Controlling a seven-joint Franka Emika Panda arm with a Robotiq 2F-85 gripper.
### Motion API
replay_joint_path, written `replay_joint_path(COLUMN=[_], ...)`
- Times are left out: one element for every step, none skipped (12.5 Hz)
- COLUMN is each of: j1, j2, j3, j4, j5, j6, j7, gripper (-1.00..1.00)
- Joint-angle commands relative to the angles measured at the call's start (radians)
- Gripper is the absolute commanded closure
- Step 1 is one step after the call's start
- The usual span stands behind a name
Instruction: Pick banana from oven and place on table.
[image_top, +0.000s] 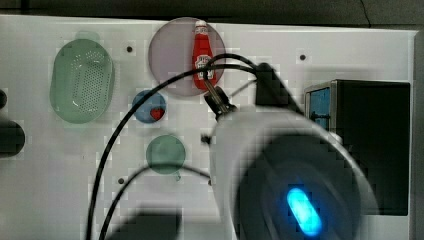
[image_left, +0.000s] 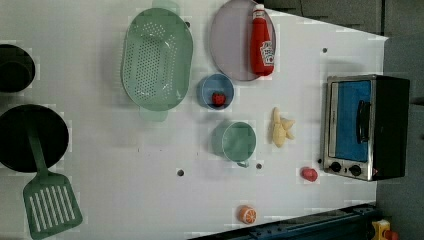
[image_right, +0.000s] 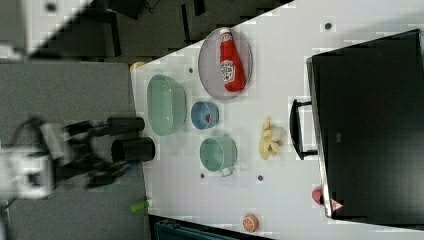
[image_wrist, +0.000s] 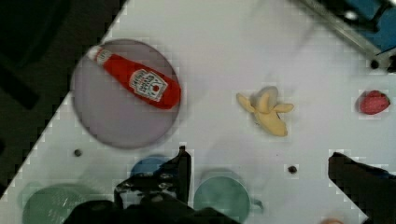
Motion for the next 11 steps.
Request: replay_joint_path(j1=[-0.007,-0.006,-0.006,-0.007,-0.007,-0.007,-0.007,-0.007,-0.007,-0.007,-0.007], j2=[0.044,0.042,0.038,0.037,0.037,0.038,0.038,0.038,0.038,0.038,0.038], j3=[-0.014,-0.014,-0.014,-0.014,-0.015,-0.015,-0.015,-0.014,-0.014,-0.014,-0.014], j4=[0.074,0.088,0.089,0.087,0.087,0.086,0.086,0.086,0.086,0.086,0.086], j5=[-0.024,-0.024,-0.024,-0.024,-0.024,-0.024,-0.024,-0.024,-0.024,-0.024,-0.024], j6=[-0.131,-0.168,-0.185,-0.185,-0.184,-0.184,-0.184,-0.184,-0.184,-0.184,-0.184], j7=[-0.112,-0.119,-0.119,-0.119,-0.119,-0.119,-0.119,-0.119,-0.119,-0.119,-0.119], gripper=[-1.00,-1.00,-1.00,-1.00,-1.00,-1.00,-1.00,-1.00,-1.00,-1.00,-1.00])
